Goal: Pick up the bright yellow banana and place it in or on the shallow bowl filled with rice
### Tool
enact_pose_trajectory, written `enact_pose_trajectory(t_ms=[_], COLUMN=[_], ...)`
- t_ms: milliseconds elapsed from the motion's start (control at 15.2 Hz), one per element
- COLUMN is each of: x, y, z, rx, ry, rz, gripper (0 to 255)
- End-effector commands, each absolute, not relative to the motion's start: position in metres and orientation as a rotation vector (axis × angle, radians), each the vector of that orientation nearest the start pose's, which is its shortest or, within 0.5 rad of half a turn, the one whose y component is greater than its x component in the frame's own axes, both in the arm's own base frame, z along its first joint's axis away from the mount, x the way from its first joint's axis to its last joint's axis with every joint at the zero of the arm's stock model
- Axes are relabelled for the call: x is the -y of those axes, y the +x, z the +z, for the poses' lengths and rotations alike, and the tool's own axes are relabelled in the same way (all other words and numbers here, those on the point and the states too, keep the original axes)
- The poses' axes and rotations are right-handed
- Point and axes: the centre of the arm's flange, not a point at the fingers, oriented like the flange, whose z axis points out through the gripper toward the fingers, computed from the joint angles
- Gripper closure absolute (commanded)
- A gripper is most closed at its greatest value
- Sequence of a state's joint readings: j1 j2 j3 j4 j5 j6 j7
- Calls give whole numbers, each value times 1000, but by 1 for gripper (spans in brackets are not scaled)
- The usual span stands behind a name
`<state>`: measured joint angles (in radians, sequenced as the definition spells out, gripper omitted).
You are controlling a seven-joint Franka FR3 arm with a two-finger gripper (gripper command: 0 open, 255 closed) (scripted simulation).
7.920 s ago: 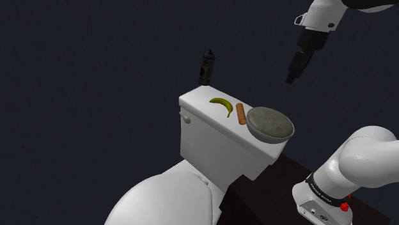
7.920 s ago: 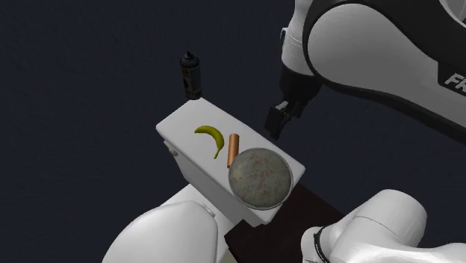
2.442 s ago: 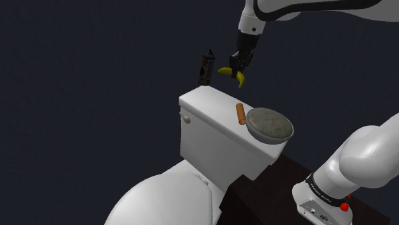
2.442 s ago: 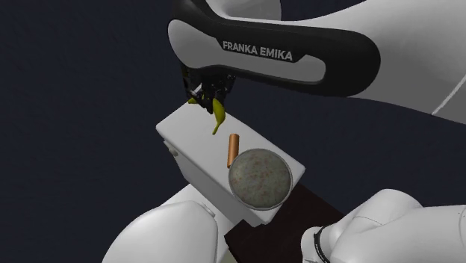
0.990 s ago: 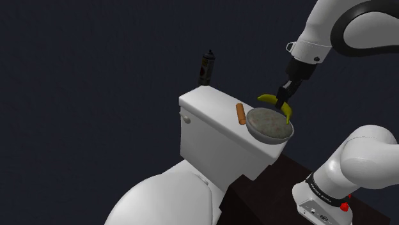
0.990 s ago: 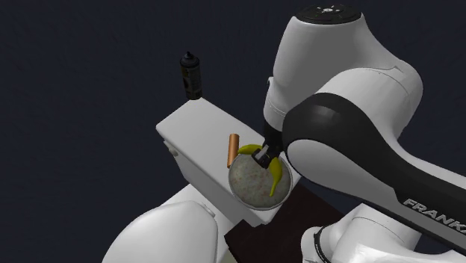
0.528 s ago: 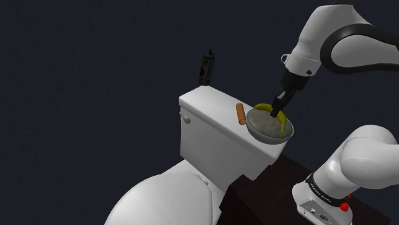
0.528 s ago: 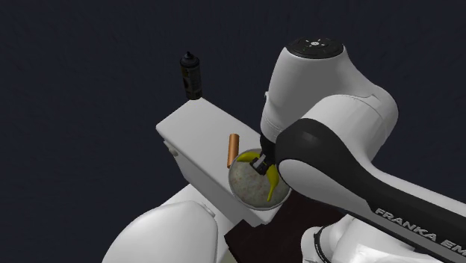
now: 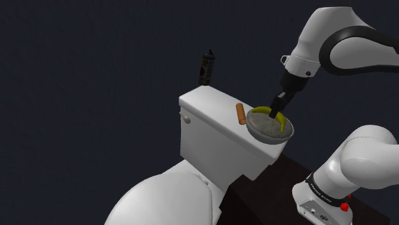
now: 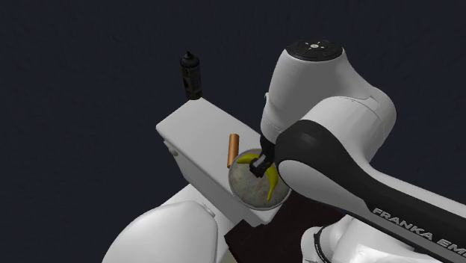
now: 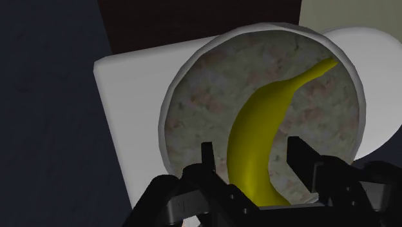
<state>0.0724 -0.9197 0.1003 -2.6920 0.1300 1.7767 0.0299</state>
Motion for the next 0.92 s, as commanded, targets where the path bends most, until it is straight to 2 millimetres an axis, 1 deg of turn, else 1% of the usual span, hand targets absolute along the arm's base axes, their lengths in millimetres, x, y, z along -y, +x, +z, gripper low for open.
enact_pose_trajectory(t_ms=[0,264,462,528,858], x=[-61,-61,-59,-58,-58], y=[275,275,275,275,275], z=[486,486,526,536,536], rx=[119,119,119,119,119], ry=[-3092,-3092,-3092,-3092,-3092], rz=[1,1,1,1,1], gripper=[0,0,0,0,0])
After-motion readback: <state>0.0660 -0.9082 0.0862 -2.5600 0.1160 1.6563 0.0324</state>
